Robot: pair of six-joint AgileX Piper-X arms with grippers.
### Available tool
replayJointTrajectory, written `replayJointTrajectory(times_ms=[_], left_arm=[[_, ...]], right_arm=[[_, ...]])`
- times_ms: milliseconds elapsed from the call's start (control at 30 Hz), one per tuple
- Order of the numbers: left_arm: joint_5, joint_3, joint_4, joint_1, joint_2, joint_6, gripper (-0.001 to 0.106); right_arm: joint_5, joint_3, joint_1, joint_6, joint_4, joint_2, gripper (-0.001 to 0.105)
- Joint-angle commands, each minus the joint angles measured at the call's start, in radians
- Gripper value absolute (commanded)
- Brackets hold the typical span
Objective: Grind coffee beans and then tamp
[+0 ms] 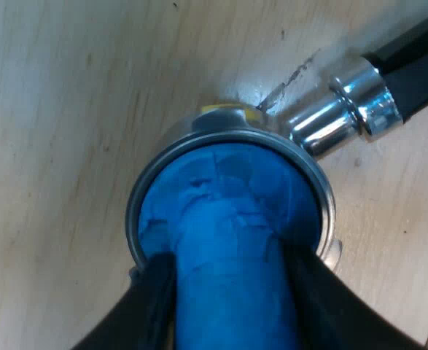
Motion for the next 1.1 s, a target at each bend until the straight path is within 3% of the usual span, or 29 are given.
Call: replayJointTrajectory(times_ms=[33, 300, 1100], left_arm=[[-0.021, -0.004, 0.011, -0.003, 0.01, 0.002, 0.001], [-0.017, -0.004, 0.047, -0.005, 0.078, -0.014, 0.001], [0.004, -0.029, 0.063, -0.008, 0.073, -0.014, 0.001]], right_arm=[[-0.009, -0.002, -0.001, -0.001, -0.004, -0.006, 0.066], [-0.009, -0.002, -0.001, -0.001, -0.004, -0.006, 0.066], [-0.005, -0.002, -0.001, -0.001, -0.004, -0.006, 0.066]])
